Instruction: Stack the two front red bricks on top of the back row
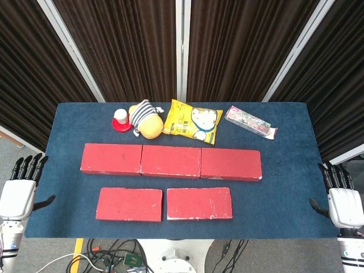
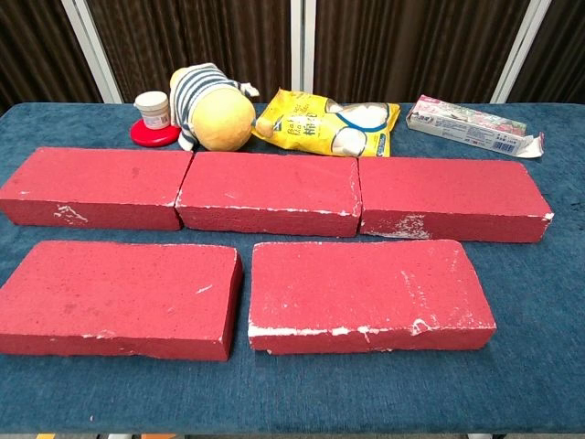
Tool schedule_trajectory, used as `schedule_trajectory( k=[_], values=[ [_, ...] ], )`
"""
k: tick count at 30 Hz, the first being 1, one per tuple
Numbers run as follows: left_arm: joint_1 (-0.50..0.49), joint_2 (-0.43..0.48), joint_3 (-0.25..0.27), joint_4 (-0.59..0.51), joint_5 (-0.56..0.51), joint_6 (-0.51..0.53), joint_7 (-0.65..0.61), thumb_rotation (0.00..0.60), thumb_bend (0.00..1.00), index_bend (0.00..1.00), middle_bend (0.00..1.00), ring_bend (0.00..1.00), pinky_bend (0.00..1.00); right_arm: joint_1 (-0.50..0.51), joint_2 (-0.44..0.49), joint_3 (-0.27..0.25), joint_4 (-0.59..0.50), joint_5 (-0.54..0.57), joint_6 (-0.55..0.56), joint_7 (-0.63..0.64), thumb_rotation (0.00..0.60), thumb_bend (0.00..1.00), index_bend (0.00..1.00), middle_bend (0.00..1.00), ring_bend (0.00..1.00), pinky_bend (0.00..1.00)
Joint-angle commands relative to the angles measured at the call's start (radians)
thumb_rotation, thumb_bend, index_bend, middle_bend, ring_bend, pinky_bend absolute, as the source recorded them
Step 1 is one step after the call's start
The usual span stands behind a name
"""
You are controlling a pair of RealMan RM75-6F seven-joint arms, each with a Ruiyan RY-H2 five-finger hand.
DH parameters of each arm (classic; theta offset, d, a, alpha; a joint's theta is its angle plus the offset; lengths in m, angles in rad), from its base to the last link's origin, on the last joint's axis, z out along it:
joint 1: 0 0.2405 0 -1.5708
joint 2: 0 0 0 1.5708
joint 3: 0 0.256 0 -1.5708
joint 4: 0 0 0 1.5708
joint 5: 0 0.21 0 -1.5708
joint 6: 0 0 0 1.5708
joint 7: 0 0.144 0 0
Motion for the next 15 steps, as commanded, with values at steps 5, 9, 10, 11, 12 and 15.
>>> schedule_trajectory(
  k=[5, 9, 10, 11, 12, 15],
  values=[
    [-0.006, -0.008, 0.009, -0.001, 0.01, -0.012, 0.001, 0.6, 0.07, 0.05, 0.04, 0.0, 0.01, -0.004, 0.005, 0.005, -0.005, 0.009, 0.004, 0.004, 0.6, 0.15, 0.0, 0.0, 0.0, 0.0],
    [-0.015, -0.013, 0.026, -0.014, 0.029, -0.035, 0.002, 0.6, 0.07, 0.05, 0.04, 0.0, 0.01, -0.006, 0.012, 0.006, -0.008, 0.014, 0.003, 0.008, 0.6, 0.15, 0.0, 0.0, 0.0, 0.0],
    [-0.018, -0.016, 0.033, -0.022, 0.036, -0.045, -0.006, 0.6, 0.07, 0.05, 0.04, 0.0, 0.01, -0.005, 0.014, 0.008, -0.009, 0.018, 0.001, 0.01, 0.6, 0.15, 0.0, 0.0, 0.0, 0.0],
    [-0.02, -0.019, 0.039, -0.029, 0.042, -0.053, -0.015, 0.6, 0.07, 0.05, 0.04, 0.0, 0.01, -0.004, 0.015, 0.01, -0.01, 0.021, 0.0, 0.012, 0.6, 0.15, 0.0, 0.0, 0.0, 0.0],
    [-0.023, -0.02, 0.046, -0.036, 0.046, -0.064, -0.023, 0.6, 0.07, 0.05, 0.04, 0.0, 0.01, -0.004, 0.016, 0.012, -0.011, 0.024, -0.002, 0.014, 0.6, 0.15, 0.0, 0.0, 0.0, 0.0],
    [-0.037, -0.018, 0.076, -0.078, 0.054, -0.12, -0.069, 0.6, 0.07, 0.05, 0.03, 0.0, 0.01, -0.002, 0.021, 0.013, -0.012, 0.022, -0.005, 0.021, 0.6, 0.14, 0.0, 0.0, 0.0, 0.0]
  ],
)
